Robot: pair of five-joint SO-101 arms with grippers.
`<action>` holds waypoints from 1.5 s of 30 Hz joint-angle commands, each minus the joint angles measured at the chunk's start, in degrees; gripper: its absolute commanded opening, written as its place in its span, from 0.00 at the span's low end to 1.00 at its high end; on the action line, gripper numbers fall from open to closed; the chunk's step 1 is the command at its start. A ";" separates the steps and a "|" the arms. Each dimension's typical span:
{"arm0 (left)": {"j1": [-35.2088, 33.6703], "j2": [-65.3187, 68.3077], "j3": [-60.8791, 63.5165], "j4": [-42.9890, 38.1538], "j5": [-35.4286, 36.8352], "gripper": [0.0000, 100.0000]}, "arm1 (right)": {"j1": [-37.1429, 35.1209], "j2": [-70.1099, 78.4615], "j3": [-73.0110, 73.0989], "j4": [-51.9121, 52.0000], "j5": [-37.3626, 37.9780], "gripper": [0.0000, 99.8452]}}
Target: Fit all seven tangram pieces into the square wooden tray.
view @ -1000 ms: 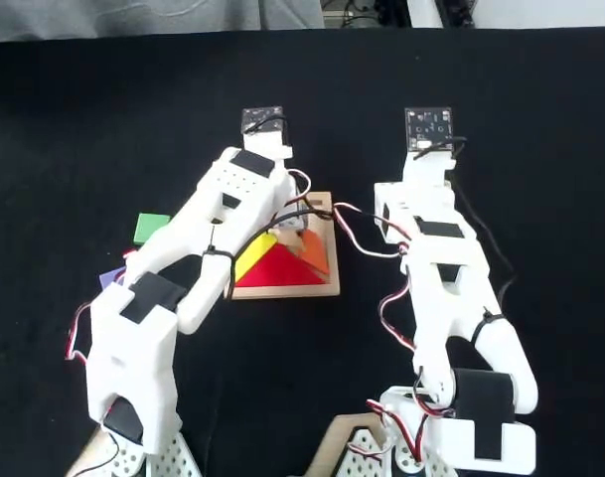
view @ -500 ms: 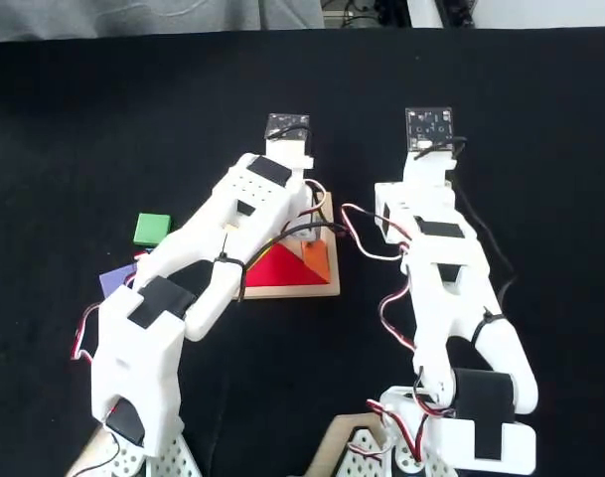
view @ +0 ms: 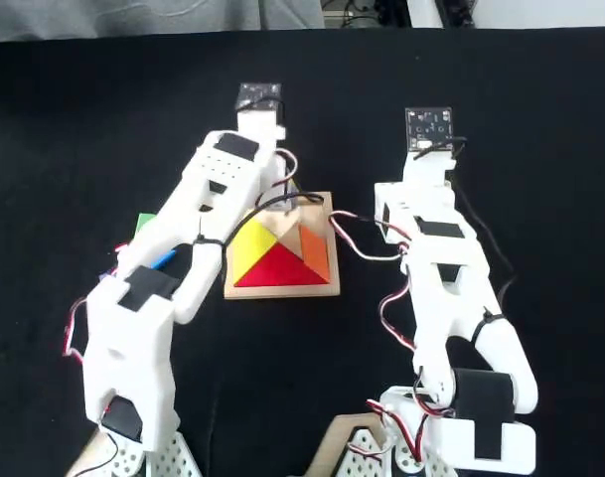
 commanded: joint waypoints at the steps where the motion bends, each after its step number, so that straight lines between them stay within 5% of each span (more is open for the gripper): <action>1: 0.48 2.90 -4.00 -0.97 -0.70 0.20 | 0.18 0.13 -1.80 -0.79 0.35 0.01; 17: -0.13 4.22 -11.74 7.30 -0.35 0.20 | 0.18 0.13 -1.80 -0.79 0.35 0.01; 21: -4.62 0.26 -20.35 17.14 -1.58 0.20 | 0.18 0.13 -1.80 -0.79 0.35 0.01; 25: -11.91 -5.71 -28.44 29.71 -11.52 0.20 | 0.18 0.22 -1.80 -0.88 0.35 0.01; 29: -20.70 -8.79 -30.46 37.54 -28.75 0.20 | 0.18 0.22 -1.80 -0.88 0.35 0.01; 36: -33.27 -8.79 -20.97 37.71 -53.45 0.20 | 0.18 0.22 -1.71 -1.14 0.35 0.01; 45: -32.40 -8.70 -3.47 22.15 -40.70 0.33 | 0.18 0.22 -1.63 -1.14 0.35 0.01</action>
